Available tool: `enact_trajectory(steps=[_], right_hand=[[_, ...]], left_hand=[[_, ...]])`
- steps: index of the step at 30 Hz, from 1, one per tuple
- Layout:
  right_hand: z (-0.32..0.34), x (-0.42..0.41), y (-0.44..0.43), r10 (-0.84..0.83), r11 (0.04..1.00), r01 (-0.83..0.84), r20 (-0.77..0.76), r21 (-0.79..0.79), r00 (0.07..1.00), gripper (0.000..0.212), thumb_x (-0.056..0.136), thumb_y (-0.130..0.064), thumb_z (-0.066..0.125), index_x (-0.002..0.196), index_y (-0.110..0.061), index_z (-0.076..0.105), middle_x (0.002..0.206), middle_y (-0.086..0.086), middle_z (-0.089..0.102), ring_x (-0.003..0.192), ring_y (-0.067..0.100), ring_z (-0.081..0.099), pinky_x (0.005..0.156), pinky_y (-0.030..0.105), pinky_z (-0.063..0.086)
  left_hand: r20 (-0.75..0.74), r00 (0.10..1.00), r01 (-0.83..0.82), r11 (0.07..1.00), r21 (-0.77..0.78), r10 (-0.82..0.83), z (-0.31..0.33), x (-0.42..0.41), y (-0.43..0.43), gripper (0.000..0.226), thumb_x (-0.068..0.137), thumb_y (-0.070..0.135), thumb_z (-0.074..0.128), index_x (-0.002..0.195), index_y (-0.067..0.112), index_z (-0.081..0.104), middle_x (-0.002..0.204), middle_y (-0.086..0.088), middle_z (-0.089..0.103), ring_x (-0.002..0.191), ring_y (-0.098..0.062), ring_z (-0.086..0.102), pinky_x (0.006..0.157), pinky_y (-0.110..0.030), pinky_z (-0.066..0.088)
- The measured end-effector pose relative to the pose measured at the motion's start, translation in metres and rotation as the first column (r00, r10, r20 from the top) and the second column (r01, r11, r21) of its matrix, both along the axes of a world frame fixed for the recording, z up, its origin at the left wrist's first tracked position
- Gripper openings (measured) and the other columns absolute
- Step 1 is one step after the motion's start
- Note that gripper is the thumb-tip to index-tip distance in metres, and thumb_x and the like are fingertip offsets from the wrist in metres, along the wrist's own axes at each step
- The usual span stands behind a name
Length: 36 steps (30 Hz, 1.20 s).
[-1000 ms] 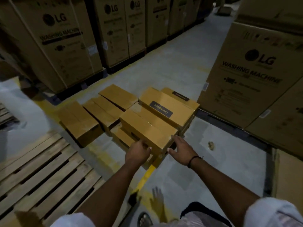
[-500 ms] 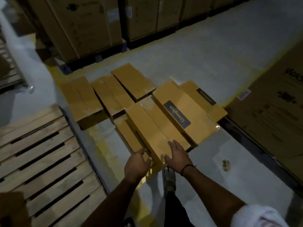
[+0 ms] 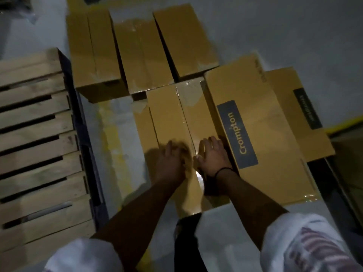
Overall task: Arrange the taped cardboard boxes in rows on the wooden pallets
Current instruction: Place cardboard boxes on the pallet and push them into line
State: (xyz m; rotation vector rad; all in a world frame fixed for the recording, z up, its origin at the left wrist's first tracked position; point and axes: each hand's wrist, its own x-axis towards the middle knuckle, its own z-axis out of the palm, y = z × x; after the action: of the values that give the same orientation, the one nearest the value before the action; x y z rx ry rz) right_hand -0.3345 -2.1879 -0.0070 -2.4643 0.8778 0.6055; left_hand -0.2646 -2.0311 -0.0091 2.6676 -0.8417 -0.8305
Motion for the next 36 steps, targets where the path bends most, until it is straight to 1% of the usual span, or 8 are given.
enact_trajectory(steps=[4, 8, 13, 19, 21, 24, 30, 36], right_hand=[[-0.035, -0.002, -0.022, -0.062, 0.997, 0.064, 0.054, -0.036, 0.997, 0.068, 0.096, -0.041, 0.054, 0.152, -0.016, 0.027, 0.162, 0.016, 0.015, 0.144, 0.039, 0.029, 0.117, 0.046, 0.032], [-0.055, -0.005, -0.022, -0.055, 0.994, 0.065, 0.109, -0.091, 0.992, 0.07, 0.096, -0.046, 0.051, 0.154, -0.014, 0.025, 0.164, 0.016, 0.011, 0.146, 0.037, 0.029, 0.117, 0.044, 0.034], [-0.055, 0.002, -0.014, 0.044, 0.988, -0.02, 0.153, -0.153, 0.987, 0.078, 0.095, -0.05, 0.053, 0.158, -0.02, 0.018, 0.168, 0.01, -0.013, 0.149, 0.037, 0.022, 0.117, 0.046, 0.035], [-0.049, 0.024, -0.002, 0.042, 0.98, -0.019, 0.113, -0.201, 0.993, 0.077, 0.093, -0.056, 0.052, 0.157, -0.029, 0.019, 0.167, 0.007, -0.015, 0.138, 0.044, 0.031, 0.106, 0.055, 0.043], [-0.045, 0.027, 0.002, 0.064, 0.976, -0.041, 0.102, -0.216, 0.993, 0.077, 0.091, -0.061, 0.052, 0.156, -0.032, 0.022, 0.168, 0.005, -0.012, 0.134, 0.045, 0.032, 0.104, 0.058, 0.042], [-0.034, 0.027, 0.017, 0.131, 0.963, -0.108, 0.078, -0.249, 0.988, 0.079, 0.089, -0.069, 0.049, 0.157, -0.037, 0.022, 0.168, 0.003, -0.014, 0.134, 0.044, 0.03, 0.106, 0.06, 0.039], [-0.001, 0.039, 0.083, 0.158, 0.958, -0.122, 0.122, -0.26, 0.98, 0.075, 0.089, -0.074, 0.044, 0.153, -0.039, 0.031, 0.168, 0.001, -0.008, 0.133, 0.041, 0.033, 0.107, 0.057, 0.039], [0.041, 0.053, 0.222, 0.153, 0.96, -0.106, 0.166, -0.258, 0.974, 0.076, 0.087, -0.078, 0.038, 0.153, -0.039, 0.033, 0.168, 0.0, 0.001, 0.133, 0.038, 0.033, 0.106, 0.052, 0.04]], left_hand=[[-0.02, 1.0, -0.012, 0.997, 0.073, 0.013, -0.052, 0.004, -0.027, 0.084, 0.098, 0.043, 0.059, 0.163, 0.022, 0.009, 0.169, -0.018, -0.011, 0.154, -0.048, -0.004, 0.124, -0.058, 0.017], [0.016, 1.0, 0.018, 0.991, 0.136, -0.02, -0.08, 0.002, -0.013, 0.089, 0.102, 0.046, 0.053, 0.164, 0.02, -0.004, 0.168, -0.019, -0.019, 0.154, -0.049, -0.004, 0.124, -0.055, 0.02], [-0.032, 0.997, -0.066, 0.992, 0.112, 0.07, -0.086, 0.025, 0.021, 0.086, 0.1, 0.052, 0.055, 0.164, 0.036, 0.0, 0.17, -0.013, -0.018, 0.152, -0.051, 0.001, 0.118, -0.059, 0.028], [-0.301, 0.943, -0.159, 0.987, -0.034, 0.141, -0.078, 0.052, 0.028, 0.1, 0.094, 0.03, 0.073, 0.164, 0.035, 0.002, 0.163, -0.022, -0.03, 0.118, -0.039, 0.064, 0.095, -0.042, 0.052], [-0.327, 0.926, -0.236, 0.967, -0.101, 0.192, -0.076, 0.053, 0.033, 0.102, 0.088, 0.03, 0.079, 0.164, 0.032, 0.01, 0.169, -0.02, -0.005, 0.126, -0.039, 0.059, 0.097, -0.046, 0.054], [-0.306, 0.912, -0.337, 0.926, -0.172, 0.275, -0.073, 0.052, 0.056, 0.108, 0.07, 0.06, 0.078, 0.16, 0.04, 0.022, 0.162, -0.008, 0.016, 0.119, -0.041, 0.061, 0.096, -0.051, 0.055], [-0.225, 0.879, -0.459, 0.873, -0.167, 0.42, -0.035, 0.058, 0.122, 0.109, 0.048, 0.091, 0.07, 0.145, 0.058, 0.031, 0.159, 0.002, 0.012, 0.122, -0.042, 0.057, 0.099, -0.052, 0.054], [-0.143, 0.87, -0.488, 0.863, -0.128, 0.471, 0.019, 0.063, 0.246, 0.12, 0.056, 0.093, 0.068, 0.157, 0.042, 0.027, 0.165, 0.0, -0.001, 0.146, -0.045, 0.027, 0.113, -0.059, 0.039]])
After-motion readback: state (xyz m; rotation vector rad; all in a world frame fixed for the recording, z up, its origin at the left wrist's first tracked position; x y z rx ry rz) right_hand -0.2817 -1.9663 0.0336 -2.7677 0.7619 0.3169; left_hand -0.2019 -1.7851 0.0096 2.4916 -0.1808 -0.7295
